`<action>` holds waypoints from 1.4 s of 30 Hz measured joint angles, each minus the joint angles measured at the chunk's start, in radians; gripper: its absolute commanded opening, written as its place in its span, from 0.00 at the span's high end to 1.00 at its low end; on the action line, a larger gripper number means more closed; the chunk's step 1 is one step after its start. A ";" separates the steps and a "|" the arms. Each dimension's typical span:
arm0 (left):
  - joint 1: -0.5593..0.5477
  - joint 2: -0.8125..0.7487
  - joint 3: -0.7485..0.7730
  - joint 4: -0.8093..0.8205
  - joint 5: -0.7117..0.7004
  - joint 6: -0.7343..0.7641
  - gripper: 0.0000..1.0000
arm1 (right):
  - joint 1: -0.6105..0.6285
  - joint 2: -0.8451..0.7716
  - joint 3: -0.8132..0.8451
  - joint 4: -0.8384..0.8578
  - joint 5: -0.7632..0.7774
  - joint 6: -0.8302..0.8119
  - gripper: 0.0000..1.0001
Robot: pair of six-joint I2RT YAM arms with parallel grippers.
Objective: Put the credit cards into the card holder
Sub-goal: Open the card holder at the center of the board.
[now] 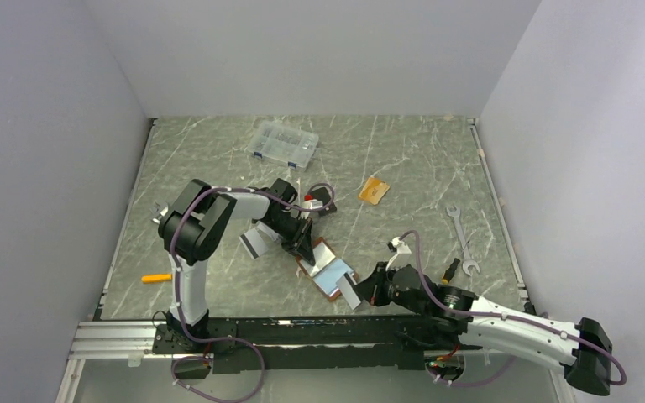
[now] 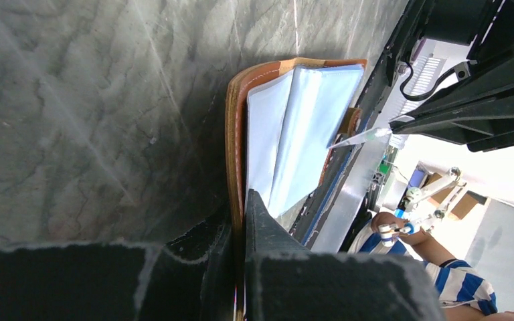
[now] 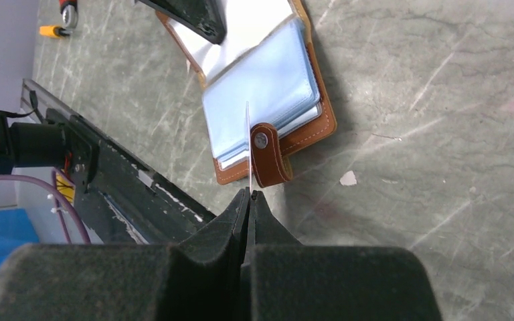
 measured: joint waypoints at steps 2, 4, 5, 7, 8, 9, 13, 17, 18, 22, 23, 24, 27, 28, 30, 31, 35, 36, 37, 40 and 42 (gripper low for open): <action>-0.002 -0.003 -0.001 0.000 -0.003 0.000 0.88 | 0.000 -0.001 -0.006 -0.009 -0.001 0.005 1.00; -0.005 -0.014 -0.005 0.002 -0.006 0.000 0.88 | 0.000 0.005 -0.006 -0.015 -0.002 0.007 1.00; -0.006 -0.020 -0.006 0.003 -0.008 0.000 0.88 | 0.000 0.010 -0.006 -0.015 -0.002 0.007 1.00; -0.009 -0.033 -0.008 0.003 -0.013 0.000 0.87 | 0.000 0.017 -0.006 -0.018 -0.003 0.007 1.00; -0.010 -0.038 -0.008 0.003 -0.016 0.000 0.87 | 0.000 0.017 -0.006 -0.023 -0.003 0.008 1.00; -0.011 -0.041 -0.009 0.003 -0.019 0.000 0.87 | 0.000 0.015 -0.006 -0.025 -0.003 0.009 1.00; -0.011 -0.042 -0.010 0.004 -0.024 0.001 0.87 | 0.000 -0.011 -0.006 -0.044 -0.006 0.021 1.00; -0.011 -0.042 -0.012 0.004 -0.026 0.002 0.86 | 0.000 -0.027 -0.006 -0.059 -0.016 0.030 1.00; -0.011 -0.042 -0.012 0.005 -0.026 0.004 0.86 | 0.000 -0.028 -0.006 -0.062 -0.018 0.030 1.00; -0.011 -0.044 -0.018 0.013 -0.025 0.004 0.86 | 0.000 -0.028 -0.006 -0.075 -0.021 0.032 1.00; -0.011 -0.046 -0.020 0.014 -0.025 0.004 0.86 | 0.000 -0.028 -0.006 -0.076 -0.021 0.032 1.00; -0.011 -0.048 -0.021 0.015 -0.025 0.004 0.86 | 0.000 -0.028 -0.006 -0.076 -0.021 0.032 1.00; -0.011 -0.051 -0.024 0.018 -0.025 0.004 0.86 | 0.000 -0.029 -0.006 -0.076 -0.021 0.033 1.00; -0.011 -0.051 -0.025 0.019 -0.025 0.004 0.86 | 0.000 -0.029 -0.006 -0.076 -0.021 0.033 1.00; -0.011 -0.052 -0.026 0.020 -0.025 0.004 0.86 | 0.000 -0.029 -0.006 -0.075 -0.021 0.033 1.00; -0.011 -0.053 -0.026 0.020 -0.025 0.004 0.86 | 0.000 -0.028 -0.006 -0.074 -0.021 0.032 1.00; -0.011 -0.053 -0.026 0.019 -0.024 0.004 0.86 | 0.000 -0.022 -0.006 -0.069 -0.021 0.028 1.00; -0.011 -0.053 -0.026 0.019 -0.024 0.004 0.86 | 0.000 -0.022 -0.006 -0.066 -0.021 0.026 1.00; -0.011 -0.053 -0.026 0.020 -0.024 0.004 0.86 | 0.000 -0.024 -0.006 -0.062 -0.021 0.024 1.00; -0.011 -0.053 -0.026 0.020 -0.024 0.004 0.87 | 0.000 -0.048 -0.006 -0.049 -0.019 0.014 1.00; -0.011 -0.055 -0.026 0.019 -0.025 0.005 0.87 | 0.000 -0.072 -0.007 -0.041 -0.017 0.010 1.00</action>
